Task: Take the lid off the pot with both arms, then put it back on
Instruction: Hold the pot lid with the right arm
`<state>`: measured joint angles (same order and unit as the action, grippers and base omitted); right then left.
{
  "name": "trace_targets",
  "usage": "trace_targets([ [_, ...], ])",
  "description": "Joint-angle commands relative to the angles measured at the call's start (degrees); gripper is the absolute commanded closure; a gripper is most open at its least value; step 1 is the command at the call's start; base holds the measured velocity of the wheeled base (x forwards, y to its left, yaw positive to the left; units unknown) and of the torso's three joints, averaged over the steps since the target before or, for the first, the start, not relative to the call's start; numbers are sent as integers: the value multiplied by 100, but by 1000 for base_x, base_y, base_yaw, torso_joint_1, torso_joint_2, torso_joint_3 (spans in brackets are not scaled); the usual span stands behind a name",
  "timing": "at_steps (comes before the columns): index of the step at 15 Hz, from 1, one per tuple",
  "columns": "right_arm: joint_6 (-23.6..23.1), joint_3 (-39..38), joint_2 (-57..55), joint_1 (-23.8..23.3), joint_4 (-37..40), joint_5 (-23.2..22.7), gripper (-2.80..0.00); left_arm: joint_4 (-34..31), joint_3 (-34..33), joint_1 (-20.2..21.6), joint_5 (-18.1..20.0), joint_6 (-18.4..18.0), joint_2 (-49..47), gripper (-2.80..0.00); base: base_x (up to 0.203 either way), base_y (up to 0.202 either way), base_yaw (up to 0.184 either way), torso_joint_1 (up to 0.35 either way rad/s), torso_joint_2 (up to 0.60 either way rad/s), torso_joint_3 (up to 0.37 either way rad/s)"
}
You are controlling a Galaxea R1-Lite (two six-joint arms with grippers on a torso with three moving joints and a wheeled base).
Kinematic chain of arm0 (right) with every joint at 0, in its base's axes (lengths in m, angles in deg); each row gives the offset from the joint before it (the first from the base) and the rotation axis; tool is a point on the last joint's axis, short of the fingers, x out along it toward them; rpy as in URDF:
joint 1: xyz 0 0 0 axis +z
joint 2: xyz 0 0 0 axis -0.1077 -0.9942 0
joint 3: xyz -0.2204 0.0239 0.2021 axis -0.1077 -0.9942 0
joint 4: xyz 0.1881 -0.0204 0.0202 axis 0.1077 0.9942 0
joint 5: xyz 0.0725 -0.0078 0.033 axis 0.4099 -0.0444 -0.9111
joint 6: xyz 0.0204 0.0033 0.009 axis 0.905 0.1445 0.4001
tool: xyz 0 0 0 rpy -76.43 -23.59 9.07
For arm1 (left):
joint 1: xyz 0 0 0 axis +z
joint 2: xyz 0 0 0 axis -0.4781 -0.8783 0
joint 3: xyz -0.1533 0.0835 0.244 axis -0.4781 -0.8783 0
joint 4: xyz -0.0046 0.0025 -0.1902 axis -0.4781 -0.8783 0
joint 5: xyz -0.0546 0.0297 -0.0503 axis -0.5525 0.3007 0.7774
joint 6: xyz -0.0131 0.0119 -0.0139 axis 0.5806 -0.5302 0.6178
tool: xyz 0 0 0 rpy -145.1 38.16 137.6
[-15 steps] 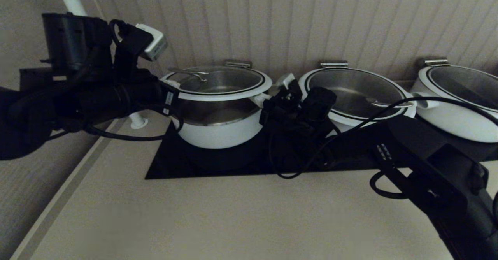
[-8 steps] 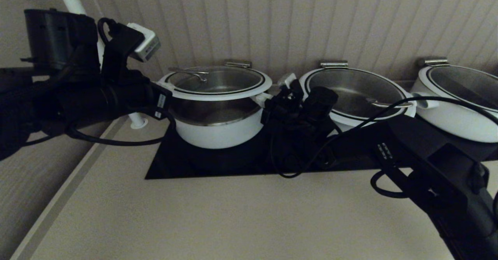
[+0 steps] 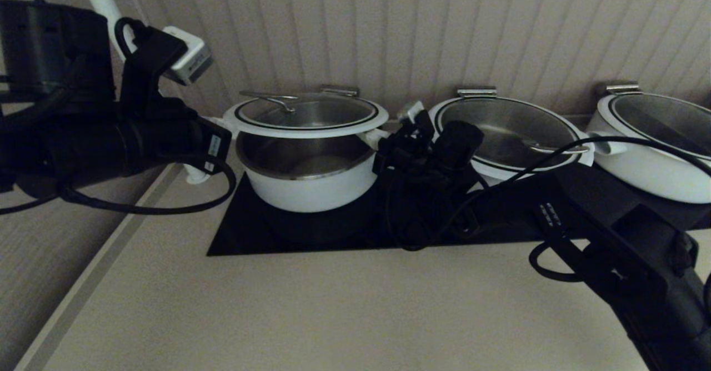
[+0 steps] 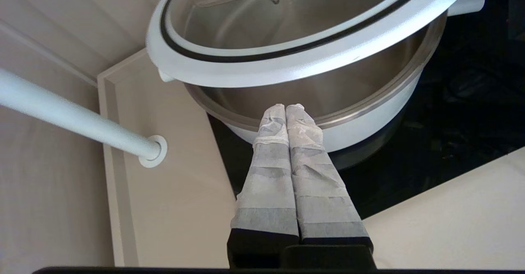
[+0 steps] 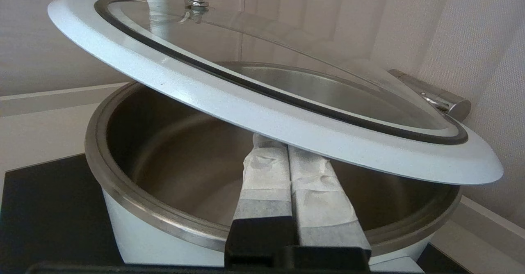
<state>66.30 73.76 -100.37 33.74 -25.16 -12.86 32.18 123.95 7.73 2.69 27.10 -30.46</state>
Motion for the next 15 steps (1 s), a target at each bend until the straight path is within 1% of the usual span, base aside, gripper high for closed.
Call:
trace_targets([
  [1,-5,4,-1,3,-46,-18,0,-21,4,0,-11,-8,98,0,0,0,0,0,0,0],
  [8,-5,4,8,-5,-46,-18,0,-439,4,53,-19,-16,346,0,0,0,0,0,0,0],
  [12,-5,4,17,-31,-45,-18,0,-1020,-18,71,-11,-8,667,0,0,0,0,0,0,0],
  [15,-5,4,17,-32,-46,-18,0,-1082,-266,71,-11,5,885,0,0,0,0,0,0,0],
])
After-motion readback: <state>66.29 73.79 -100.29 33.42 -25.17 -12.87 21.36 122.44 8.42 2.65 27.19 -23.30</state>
